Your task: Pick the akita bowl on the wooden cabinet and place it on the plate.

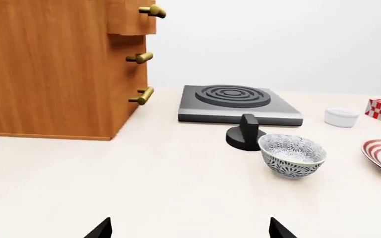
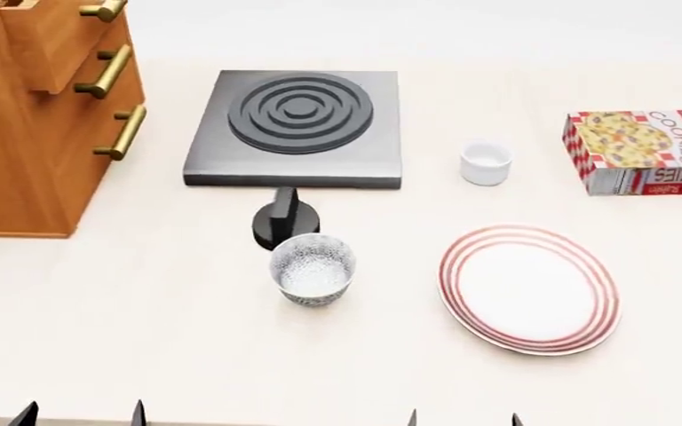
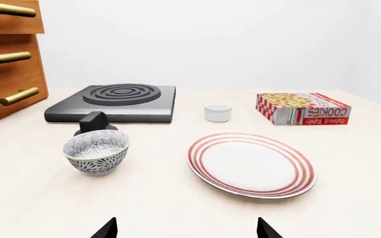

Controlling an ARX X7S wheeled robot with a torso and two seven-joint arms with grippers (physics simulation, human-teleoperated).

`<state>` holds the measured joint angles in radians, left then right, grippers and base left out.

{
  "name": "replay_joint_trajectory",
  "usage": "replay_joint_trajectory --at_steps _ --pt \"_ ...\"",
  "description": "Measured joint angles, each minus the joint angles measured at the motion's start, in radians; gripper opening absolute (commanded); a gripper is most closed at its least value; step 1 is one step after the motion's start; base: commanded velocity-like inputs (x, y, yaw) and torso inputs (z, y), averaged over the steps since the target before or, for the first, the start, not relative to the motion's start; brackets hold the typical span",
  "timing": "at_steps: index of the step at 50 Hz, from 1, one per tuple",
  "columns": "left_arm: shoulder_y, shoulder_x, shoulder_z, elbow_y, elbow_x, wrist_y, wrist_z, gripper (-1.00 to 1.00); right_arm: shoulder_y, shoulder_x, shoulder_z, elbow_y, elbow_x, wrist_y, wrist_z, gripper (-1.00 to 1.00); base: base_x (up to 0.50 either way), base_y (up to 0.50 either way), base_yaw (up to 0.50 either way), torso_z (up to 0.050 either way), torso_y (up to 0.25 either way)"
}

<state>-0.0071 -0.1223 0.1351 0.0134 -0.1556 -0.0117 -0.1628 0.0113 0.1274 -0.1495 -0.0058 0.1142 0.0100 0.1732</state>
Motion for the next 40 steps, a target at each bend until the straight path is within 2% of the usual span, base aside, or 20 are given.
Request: replay_joint_trajectory --at_steps 40 --pt "-0.003 -0.028 0.036 0.003 -0.013 0.002 -0.034 1.0 0.004 0.024 -0.029 0.001 0.024 -0.002 0.033 1.0 0.0 0.5 0.0 0.0 0.0"
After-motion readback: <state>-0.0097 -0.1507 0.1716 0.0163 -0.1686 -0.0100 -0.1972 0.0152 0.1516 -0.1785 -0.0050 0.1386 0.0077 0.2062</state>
